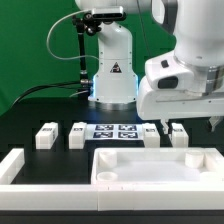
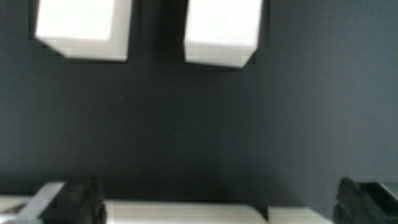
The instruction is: Assemble desk
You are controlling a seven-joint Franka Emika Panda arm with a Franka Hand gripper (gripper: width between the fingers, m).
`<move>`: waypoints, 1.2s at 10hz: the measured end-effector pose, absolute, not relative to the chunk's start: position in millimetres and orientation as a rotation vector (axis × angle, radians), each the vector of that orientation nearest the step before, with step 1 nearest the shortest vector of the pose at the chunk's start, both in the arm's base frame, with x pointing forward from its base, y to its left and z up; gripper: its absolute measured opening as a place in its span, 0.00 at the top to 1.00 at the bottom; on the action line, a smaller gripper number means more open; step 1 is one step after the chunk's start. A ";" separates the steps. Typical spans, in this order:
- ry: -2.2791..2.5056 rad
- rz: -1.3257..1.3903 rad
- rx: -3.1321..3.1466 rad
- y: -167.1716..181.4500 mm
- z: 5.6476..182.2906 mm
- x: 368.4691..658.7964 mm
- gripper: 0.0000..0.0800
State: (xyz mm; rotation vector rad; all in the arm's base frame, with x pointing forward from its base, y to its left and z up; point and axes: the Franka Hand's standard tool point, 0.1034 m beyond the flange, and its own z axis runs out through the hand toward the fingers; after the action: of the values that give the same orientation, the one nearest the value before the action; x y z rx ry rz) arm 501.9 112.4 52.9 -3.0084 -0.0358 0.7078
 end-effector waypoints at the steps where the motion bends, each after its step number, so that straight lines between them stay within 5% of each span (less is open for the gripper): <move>1: -0.043 0.780 -2.993 112.4 52.8 500.5 0.19; 6: -0.026 1.470 -2.743 114.2 38.3 469.4 0.19; 12: -0.039 1.447 -2.741 122.2 17.8 462.9 0.19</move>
Offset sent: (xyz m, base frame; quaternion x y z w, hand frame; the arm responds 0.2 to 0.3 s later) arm -0.0222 0.0095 -0.0160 0.0152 -0.2634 0.0486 0.9634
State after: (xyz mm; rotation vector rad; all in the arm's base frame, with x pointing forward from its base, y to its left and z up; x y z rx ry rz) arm 462.9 122.2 17.8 -2.7411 -0.0392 1.4472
